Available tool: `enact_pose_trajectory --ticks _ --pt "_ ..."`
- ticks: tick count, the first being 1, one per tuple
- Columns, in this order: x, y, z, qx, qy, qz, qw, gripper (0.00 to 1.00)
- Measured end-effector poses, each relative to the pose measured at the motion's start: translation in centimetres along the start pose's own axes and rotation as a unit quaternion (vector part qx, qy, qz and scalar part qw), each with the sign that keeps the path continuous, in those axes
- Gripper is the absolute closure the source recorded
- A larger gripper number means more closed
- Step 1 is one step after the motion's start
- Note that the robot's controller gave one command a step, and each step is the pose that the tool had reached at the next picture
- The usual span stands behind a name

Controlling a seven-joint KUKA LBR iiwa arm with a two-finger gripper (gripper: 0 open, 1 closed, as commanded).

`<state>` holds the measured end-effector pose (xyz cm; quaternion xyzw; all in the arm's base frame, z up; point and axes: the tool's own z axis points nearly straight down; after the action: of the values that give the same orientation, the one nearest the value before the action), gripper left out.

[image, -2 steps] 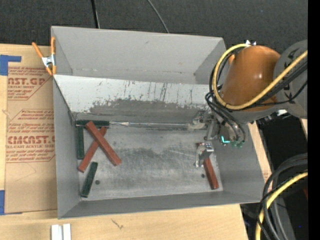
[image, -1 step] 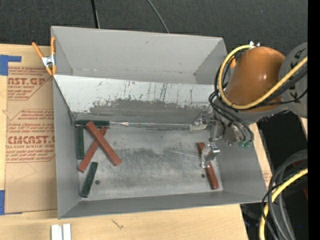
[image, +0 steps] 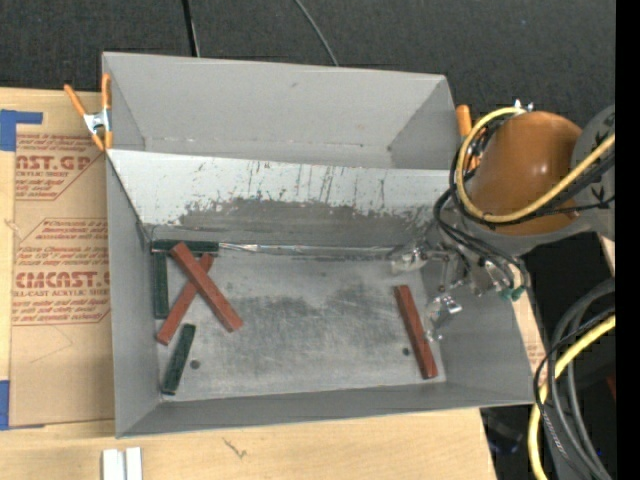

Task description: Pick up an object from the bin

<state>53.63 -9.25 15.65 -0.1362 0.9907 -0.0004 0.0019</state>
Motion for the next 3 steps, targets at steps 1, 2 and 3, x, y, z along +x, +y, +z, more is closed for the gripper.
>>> enact_pose_trajectory --ticks 1,2,3 --pt "2.8 -2.8 4.0 -0.001 0.0006 0.002 1.0000 0.00" --pt "-1.2 -4.8 7.8 0.005 -0.0045 -0.182 0.9833 1.00" --pt "-0.9 -4.7 8.0 0.003 -0.0016 -0.181 0.9835 0.00"
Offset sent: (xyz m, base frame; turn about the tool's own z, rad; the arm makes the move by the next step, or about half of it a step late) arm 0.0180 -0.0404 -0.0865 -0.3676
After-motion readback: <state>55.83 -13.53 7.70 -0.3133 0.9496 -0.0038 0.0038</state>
